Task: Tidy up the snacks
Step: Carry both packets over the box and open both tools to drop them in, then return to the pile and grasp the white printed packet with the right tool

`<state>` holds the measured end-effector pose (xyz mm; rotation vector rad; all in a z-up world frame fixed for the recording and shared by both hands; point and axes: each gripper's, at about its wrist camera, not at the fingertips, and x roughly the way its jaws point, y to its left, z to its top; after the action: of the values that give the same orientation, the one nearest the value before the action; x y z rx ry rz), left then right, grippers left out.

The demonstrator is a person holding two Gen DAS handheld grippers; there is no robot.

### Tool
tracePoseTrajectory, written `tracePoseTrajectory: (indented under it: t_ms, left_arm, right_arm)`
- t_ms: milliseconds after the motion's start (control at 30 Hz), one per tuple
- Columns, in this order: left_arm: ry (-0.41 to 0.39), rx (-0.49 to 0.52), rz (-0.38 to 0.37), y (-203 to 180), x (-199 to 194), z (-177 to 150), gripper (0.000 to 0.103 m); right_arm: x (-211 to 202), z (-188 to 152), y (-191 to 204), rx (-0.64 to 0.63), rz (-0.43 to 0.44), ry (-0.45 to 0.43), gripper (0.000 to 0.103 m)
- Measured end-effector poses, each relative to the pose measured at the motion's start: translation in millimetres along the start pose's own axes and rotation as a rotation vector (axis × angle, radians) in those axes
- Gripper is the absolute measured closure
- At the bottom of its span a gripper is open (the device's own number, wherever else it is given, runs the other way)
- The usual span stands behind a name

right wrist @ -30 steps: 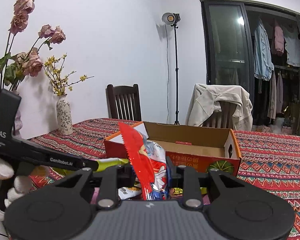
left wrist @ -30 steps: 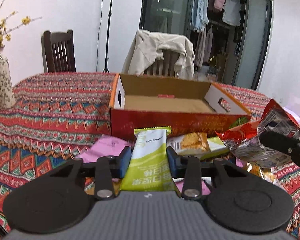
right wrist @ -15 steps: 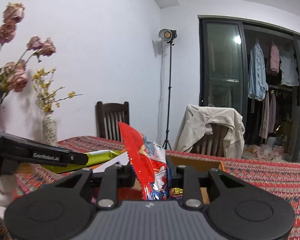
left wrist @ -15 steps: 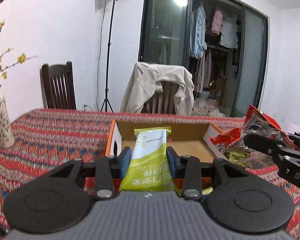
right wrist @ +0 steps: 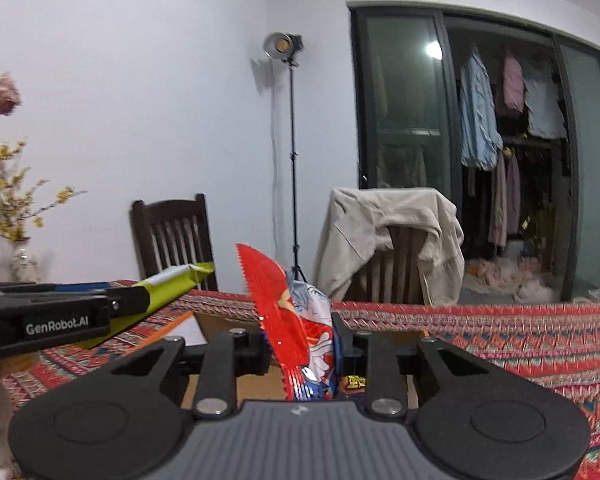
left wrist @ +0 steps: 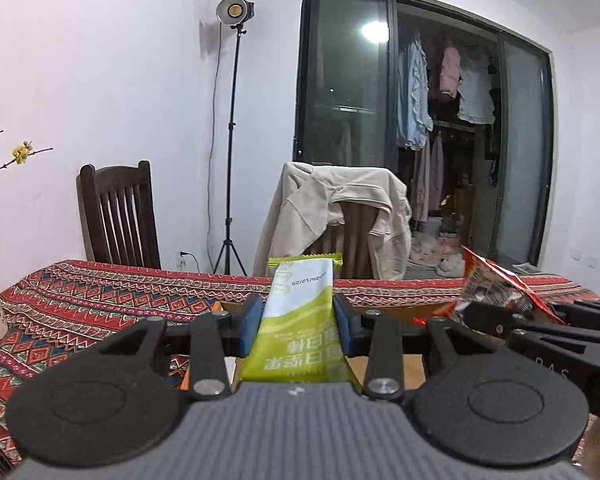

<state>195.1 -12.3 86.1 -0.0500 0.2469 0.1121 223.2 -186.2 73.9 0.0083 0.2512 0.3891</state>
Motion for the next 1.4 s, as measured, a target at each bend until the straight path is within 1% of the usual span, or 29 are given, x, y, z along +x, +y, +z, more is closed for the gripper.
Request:
tracePoseTrajectory:
  t_ms: [133,267,433,533,567,600,633,667,700,733,800,867,1167,1300,1400]
  left_arm:
    - [0.009,0.011,0.027,1,18,-14,0.064]
    - [0.035,0.020,0.024,4,31,-23,0.064]
    - [0.026,0.036,0.024,4,33,-28,0.063]
    - [0.026,0.044,0.045,5,34,-30,0.063]
    - [0.024,0.044,0.049,5,34,-31,0.061]
    - [0.027,0.041,0.049,5,34,-31,0.051]
    - [0.029,0.035,0.049,6,33,-30,0.037]
    - [0.023,0.029,0.053,7,32,-30,0.029]
    - [0.014,0.028,0.061,7,30,-31,0.017]
    - [0.005,0.029,0.067,8,29,-31,0.008]
    - [-0.014,0.023,0.071,9,25,-31,0.000]
    - [-0.023,0.013,0.060,10,22,-31,0.000]
    - [0.006,0.007,0.063,15,15,-24,0.000]
    - [0.021,-0.013,0.026,16,7,-14,0.000]
    - [0.021,-0.018,0.023,17,-1,-7,0.000]
  right_arm:
    - [19,-14,-11,0.032,-0.008,0.035,0.076]
    - [31,-24,-16,0.045,-0.007,0.070,0.076]
    - [37,-29,-17,0.045,-0.008,0.086,0.076]
    - [40,-31,-20,0.056,-0.014,0.108,0.075]
    - [41,-32,-21,0.063,-0.018,0.114,0.075]
    - [41,-32,-22,0.069,-0.019,0.119,0.068]
    - [41,-32,-23,0.080,-0.015,0.124,0.061]
    - [41,-33,-25,0.088,-0.012,0.128,0.048]
    - [40,-33,-26,0.094,-0.010,0.129,0.035]
    - [40,-33,-27,0.099,-0.008,0.130,0.029]
    - [38,-33,-28,0.106,-0.003,0.131,0.012]
    - [36,-33,-28,0.113,0.000,0.133,0.000]
    - [22,-23,-29,0.125,0.004,0.109,0.000]
    - [6,-12,-26,0.119,0.005,0.077,0.000]
    - [-10,-3,-21,0.097,0.004,0.051,0.000]
